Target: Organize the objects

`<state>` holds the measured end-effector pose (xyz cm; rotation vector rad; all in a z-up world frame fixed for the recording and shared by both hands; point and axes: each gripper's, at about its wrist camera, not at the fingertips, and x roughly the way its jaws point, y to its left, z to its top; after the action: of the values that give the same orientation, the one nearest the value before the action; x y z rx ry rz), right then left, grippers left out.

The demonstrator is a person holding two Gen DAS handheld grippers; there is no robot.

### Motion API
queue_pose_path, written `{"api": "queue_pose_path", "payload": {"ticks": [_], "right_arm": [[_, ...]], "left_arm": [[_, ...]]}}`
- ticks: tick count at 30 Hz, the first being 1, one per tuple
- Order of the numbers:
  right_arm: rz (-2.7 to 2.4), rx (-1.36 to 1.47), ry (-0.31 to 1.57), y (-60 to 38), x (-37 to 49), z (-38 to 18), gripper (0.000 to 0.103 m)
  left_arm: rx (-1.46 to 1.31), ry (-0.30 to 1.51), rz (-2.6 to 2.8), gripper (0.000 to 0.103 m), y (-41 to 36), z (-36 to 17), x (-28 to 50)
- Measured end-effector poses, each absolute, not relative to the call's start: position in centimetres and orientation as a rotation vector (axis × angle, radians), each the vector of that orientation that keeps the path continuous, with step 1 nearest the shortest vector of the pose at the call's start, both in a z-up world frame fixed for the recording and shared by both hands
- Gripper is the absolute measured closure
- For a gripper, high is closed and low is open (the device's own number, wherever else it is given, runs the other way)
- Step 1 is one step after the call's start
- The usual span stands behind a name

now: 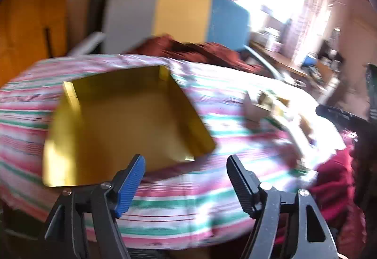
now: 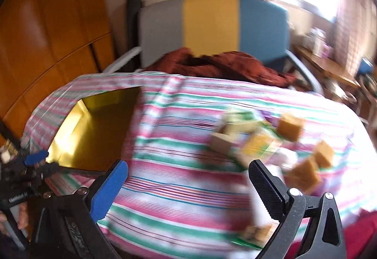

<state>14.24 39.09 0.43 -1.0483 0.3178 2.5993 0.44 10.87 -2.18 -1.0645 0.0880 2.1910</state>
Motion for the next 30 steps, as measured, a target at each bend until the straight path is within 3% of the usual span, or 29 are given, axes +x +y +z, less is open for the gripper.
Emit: {"api": "queue_pose_path", "payload": {"ticks": [2,19,30], "right_arm": [[2.521,-1.030,0.326,41.5,16.5,1.0,0.000],[2.330,-0.949,0.376,47.8,24.8,1.7,0.000],[2.292,-0.949,0.443,49.4,26.3,0.4,0.000]], "left_arm": [[-1.059,0.102,2.109,0.024,12.7,-2.4,0.8],[-0.995,0.495,1.489,0.025,31.0,-6.7,10.0],[-1.021,0.653,1.365,0.040,37.6,-10.7,14.3]]}}
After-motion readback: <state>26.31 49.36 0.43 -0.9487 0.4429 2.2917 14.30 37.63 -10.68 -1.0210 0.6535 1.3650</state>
